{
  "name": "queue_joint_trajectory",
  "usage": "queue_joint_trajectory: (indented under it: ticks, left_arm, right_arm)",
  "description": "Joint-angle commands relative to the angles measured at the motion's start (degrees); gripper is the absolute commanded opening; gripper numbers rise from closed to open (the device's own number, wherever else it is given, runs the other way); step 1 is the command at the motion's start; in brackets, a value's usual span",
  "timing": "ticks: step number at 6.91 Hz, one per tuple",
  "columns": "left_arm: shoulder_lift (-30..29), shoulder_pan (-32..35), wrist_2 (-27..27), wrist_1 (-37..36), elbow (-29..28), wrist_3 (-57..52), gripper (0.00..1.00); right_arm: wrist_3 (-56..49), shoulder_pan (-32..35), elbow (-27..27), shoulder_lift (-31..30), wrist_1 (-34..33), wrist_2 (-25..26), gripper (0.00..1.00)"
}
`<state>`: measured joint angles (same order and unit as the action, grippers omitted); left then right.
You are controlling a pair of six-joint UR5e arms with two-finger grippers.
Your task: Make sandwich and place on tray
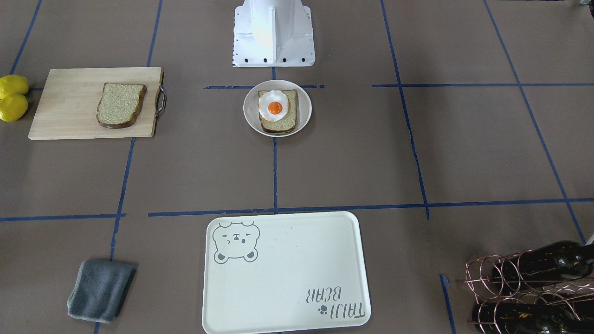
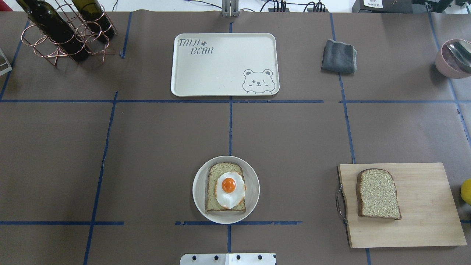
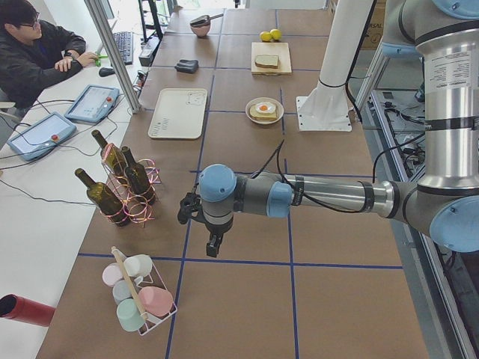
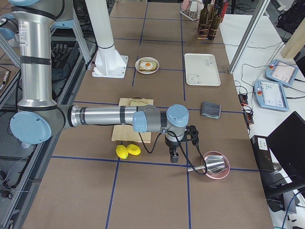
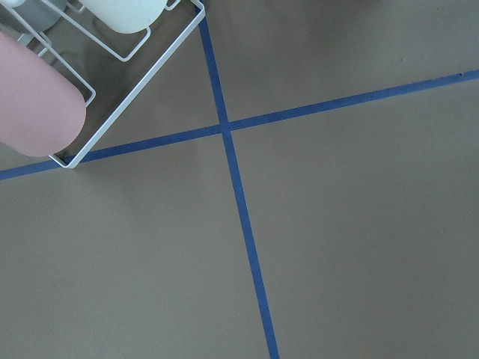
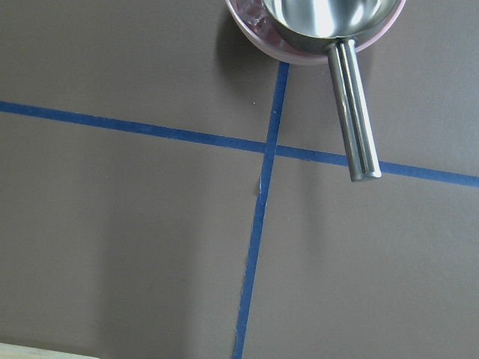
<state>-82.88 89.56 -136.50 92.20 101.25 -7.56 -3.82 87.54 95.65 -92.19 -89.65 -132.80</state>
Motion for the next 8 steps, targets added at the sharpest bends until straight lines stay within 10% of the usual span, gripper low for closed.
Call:
queue_joint_trajectory:
  ticks: [1,4,8]
  left_arm:
    - [0.0,0.0,0.1,0.0,0.3,0.0,1.00]
    - [0.5,0.1,0.0,0.0,1.0,0.0,1.00]
    - [0.7,0.1,0.0,0.0,0.9,0.0,1.00]
  right_arm:
    - [0.0,0.0,0.1,0.0,0.0,0.0,1.00]
    - [0.2,-1.4,0.8,1.0,0.5,-0.2,1.00]
    - [8.3,-6.0,3.7,-3.4,16.8,-5.8,1.00]
